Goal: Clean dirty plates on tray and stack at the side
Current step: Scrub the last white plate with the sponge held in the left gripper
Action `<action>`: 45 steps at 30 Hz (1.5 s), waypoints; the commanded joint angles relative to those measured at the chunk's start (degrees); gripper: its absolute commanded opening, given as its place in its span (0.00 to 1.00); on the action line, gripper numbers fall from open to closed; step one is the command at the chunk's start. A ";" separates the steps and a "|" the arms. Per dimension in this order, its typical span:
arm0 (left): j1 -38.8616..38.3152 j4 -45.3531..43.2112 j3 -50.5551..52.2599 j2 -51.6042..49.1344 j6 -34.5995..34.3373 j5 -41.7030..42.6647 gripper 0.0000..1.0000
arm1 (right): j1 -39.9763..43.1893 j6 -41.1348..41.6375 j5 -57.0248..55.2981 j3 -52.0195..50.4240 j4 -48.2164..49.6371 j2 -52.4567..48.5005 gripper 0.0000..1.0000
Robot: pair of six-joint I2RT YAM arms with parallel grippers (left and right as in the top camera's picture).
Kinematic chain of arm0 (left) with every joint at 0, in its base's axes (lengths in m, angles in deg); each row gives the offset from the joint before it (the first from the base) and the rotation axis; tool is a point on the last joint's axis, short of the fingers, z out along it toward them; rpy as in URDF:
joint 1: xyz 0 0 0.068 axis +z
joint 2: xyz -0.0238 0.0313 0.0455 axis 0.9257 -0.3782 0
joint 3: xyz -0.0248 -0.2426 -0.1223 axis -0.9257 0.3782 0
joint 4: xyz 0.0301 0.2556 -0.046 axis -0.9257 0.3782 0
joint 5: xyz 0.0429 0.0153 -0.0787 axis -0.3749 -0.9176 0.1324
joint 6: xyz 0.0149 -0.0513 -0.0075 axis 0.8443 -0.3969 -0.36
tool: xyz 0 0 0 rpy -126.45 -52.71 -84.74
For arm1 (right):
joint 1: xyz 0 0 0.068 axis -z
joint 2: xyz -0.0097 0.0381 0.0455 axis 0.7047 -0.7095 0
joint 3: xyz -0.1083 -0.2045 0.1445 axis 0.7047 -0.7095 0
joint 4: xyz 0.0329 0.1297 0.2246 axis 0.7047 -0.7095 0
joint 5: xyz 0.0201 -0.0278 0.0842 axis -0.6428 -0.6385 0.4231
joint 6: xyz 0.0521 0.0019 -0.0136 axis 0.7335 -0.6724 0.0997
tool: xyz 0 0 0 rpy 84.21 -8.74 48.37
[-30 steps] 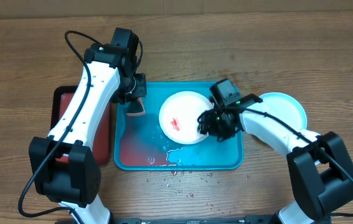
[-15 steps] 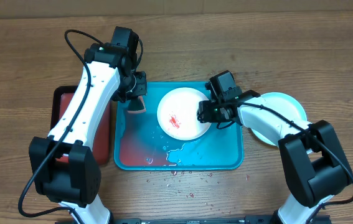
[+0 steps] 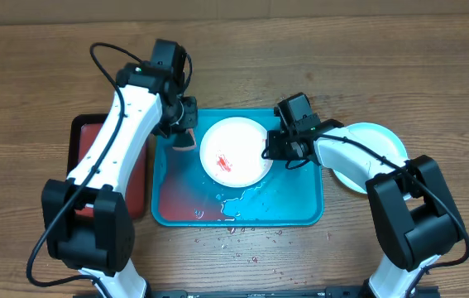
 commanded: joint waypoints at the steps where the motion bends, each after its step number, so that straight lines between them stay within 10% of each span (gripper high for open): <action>1: -2.14 -1.92 3.98 -0.22 1.27 2.23 0.04 | -0.79 13.49 0.70 -0.33 -3.56 -1.77 0.04; 14: -8.39 -21.46 16.50 -0.76 0.68 -1.55 0.04 | -8.87 19.43 2.01 -0.35 -7.50 -1.77 0.04; 25: -8.35 -13.38 17.79 -7.65 -2.78 -3.61 0.04 | -9.11 19.23 2.05 -0.35 -7.37 -1.77 0.04; 32: -8.41 -9.75 17.66 -7.37 23.39 27.58 0.04 | -9.11 19.10 2.05 -0.35 -7.10 -1.77 0.04; 35: -8.41 -10.75 17.66 -7.39 25.09 27.65 0.04 | -9.11 19.08 2.05 -0.35 -7.13 -1.77 0.04; 45: -8.22 -16.50 17.38 -7.39 -11.47 -16.46 0.04 | -9.11 18.73 2.03 -0.35 -7.15 -1.77 0.04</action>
